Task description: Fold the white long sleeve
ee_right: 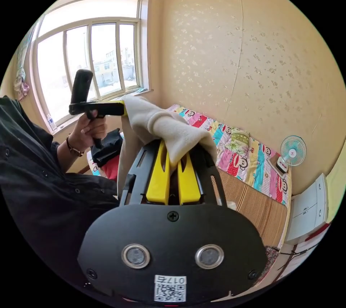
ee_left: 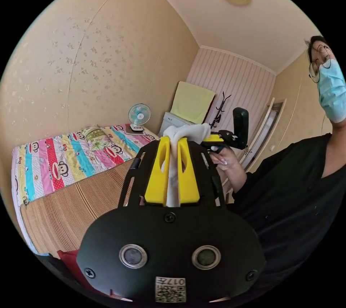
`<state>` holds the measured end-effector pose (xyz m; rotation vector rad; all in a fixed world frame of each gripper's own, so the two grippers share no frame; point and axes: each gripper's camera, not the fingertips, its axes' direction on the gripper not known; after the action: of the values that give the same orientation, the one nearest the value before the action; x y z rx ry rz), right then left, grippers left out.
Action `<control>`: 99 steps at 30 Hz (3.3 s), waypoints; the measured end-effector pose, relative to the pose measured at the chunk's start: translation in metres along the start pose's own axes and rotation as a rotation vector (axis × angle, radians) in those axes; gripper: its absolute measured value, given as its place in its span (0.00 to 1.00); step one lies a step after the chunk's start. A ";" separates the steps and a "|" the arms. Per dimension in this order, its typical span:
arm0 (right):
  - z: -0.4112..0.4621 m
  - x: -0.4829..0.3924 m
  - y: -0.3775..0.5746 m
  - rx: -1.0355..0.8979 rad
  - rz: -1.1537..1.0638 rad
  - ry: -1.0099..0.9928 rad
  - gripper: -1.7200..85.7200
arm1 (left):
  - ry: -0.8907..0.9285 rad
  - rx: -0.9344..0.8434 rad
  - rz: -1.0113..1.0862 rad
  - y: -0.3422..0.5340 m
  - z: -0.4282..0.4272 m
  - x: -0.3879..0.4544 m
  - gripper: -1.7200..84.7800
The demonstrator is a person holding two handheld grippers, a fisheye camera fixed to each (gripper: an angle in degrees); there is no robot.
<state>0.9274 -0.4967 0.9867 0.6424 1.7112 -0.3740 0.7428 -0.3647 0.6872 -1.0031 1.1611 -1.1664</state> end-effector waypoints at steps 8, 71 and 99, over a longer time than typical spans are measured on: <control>-0.093 0.004 0.045 0.156 -0.219 -0.289 0.09 | 0.155 0.067 0.112 -0.026 -0.012 0.034 0.04; -0.259 0.623 -0.187 -0.108 0.523 0.495 0.06 | -0.117 0.009 -0.676 -0.207 -0.240 -0.570 0.11; -0.237 0.666 0.426 -0.770 0.712 0.461 0.07 | -0.421 -0.606 -0.824 -0.032 -0.215 -0.671 0.05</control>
<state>0.9041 0.1203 0.4390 0.7241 1.7316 0.9554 0.5144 0.2961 0.7813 -2.2163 0.7629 -1.1288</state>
